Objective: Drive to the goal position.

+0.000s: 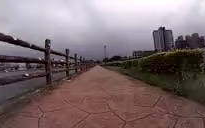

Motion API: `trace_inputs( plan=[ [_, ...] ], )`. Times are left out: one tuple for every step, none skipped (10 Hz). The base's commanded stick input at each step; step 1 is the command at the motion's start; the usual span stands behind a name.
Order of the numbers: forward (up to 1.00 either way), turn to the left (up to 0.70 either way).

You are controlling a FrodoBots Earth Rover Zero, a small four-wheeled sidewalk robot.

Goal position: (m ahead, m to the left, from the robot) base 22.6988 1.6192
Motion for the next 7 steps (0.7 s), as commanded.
trace_inputs(
  plan=[
    [1.00, 0.00],
    [1.00, 0.00],
    [1.00, 0.00],
    [1.00, 0.00],
    [1.00, 0.00],
    [1.00, 0.00],
    [1.00, 0.00]
  ],
)
